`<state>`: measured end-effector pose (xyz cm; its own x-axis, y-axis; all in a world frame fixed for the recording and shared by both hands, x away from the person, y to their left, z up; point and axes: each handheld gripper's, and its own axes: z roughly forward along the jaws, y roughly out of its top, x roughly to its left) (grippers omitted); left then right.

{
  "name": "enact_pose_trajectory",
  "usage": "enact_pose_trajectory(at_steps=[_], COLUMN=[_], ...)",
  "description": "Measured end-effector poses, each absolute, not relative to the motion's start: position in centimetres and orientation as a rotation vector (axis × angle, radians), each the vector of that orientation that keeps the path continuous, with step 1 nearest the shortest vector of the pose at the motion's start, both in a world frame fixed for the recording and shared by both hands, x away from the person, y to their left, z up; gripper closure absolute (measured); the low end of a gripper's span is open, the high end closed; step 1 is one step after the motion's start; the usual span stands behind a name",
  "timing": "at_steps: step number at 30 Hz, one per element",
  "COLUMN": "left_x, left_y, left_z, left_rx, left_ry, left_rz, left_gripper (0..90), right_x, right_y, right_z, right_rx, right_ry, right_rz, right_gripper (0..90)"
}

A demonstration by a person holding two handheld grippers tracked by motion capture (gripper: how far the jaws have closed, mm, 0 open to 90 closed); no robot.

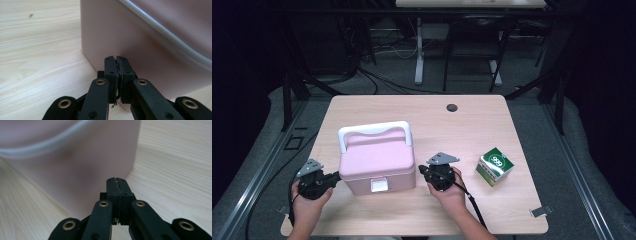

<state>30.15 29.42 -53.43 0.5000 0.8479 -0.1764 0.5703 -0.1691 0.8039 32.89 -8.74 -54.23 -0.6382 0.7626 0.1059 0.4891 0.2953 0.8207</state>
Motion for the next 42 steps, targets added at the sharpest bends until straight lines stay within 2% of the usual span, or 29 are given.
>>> enact_pose_trajectory(at_steps=[3, 28, 42], left_x=[30.1, 29.9, 30.0], left_y=[29.0, 27.2, 24.3], left_z=[-53.4, -53.6, -53.5], left_rx=[1.877, 1.822, 1.843], left_ry=[1.173, 1.305, 1.274], left_rz=[0.406, 0.482, 0.421], left_gripper=[89.7, 90.0, 90.0], right_x=[33.1, 32.7, 30.9], right_y=[-8.2, -8.7, -11.5], right_z=[-54.2, -54.2, -54.1], right_rx=[1.129, 1.192, 1.295], right_ry=[2.254, 2.228, 2.153], right_rz=[1.277, 1.33, 1.301], right_gripper=[90.0, 90.0, 90.0])
